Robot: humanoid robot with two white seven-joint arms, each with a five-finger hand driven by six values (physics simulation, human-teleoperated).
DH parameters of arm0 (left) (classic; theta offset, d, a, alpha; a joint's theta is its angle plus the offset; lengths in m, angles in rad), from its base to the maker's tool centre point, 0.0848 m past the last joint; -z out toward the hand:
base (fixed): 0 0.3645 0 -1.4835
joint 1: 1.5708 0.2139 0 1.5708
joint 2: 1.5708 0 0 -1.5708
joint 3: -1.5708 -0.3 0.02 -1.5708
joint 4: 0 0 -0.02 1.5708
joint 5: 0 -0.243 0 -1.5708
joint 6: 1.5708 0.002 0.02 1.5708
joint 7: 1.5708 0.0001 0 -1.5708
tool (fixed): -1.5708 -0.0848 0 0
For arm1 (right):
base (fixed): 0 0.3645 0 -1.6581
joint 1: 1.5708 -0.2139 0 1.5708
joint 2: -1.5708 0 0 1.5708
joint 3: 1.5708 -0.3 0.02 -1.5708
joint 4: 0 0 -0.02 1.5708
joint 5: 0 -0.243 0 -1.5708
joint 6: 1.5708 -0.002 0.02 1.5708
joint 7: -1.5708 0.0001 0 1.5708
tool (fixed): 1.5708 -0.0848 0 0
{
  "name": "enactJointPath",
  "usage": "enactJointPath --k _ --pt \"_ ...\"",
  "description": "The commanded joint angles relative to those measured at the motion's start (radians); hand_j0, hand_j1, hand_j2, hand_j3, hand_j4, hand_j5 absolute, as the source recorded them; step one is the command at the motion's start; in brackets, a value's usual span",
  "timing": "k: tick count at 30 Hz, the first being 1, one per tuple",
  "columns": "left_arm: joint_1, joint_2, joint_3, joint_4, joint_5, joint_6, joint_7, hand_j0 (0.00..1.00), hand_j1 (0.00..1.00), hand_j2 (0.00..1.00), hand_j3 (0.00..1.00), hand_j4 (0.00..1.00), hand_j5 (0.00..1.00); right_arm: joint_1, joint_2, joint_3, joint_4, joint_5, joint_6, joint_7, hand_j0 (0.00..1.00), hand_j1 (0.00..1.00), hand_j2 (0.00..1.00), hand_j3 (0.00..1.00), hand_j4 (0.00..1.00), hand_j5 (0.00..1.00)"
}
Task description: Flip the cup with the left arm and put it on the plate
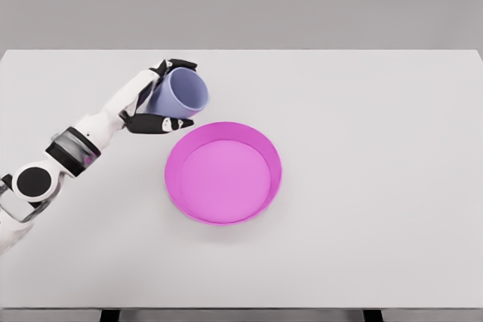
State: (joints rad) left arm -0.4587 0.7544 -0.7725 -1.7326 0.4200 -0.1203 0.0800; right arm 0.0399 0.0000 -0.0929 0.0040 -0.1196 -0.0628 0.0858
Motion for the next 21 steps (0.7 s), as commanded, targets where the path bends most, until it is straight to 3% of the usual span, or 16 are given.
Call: enactJointPath --k 1,6,12,21 --pt "0.0 -0.003 0.009 -0.021 0.049 -0.038 0.001 0.67 0.67 0.67 0.67 0.67 0.67 0.0 0.0 -0.001 0.001 0.0 0.0 0.0 1.0 1.0 1.0 1.0 1.0 1.0" --pt "0.052 -0.021 0.01 -0.027 0.115 -0.091 0.001 0.67 0.67 0.67 0.67 0.67 0.67 0.0 0.0 -0.001 0.001 0.0 0.0 0.0 1.0 1.0 1.0 1.0 1.0 1.0" --pt "0.112 -0.079 0.01 -0.012 0.118 -0.173 0.001 0.69 0.69 0.69 0.69 0.69 0.69 0.0 0.0 -0.001 0.001 0.0 0.0 0.0 1.0 1.0 1.0 1.0 1.0 1.0" --pt "0.17 -0.158 0.007 0.011 0.138 -0.176 0.0 0.73 0.73 0.73 0.73 0.73 0.73 0.0 0.0 -0.001 0.001 0.0 0.0 0.0 1.0 1.0 1.0 1.0 1.0 1.0"
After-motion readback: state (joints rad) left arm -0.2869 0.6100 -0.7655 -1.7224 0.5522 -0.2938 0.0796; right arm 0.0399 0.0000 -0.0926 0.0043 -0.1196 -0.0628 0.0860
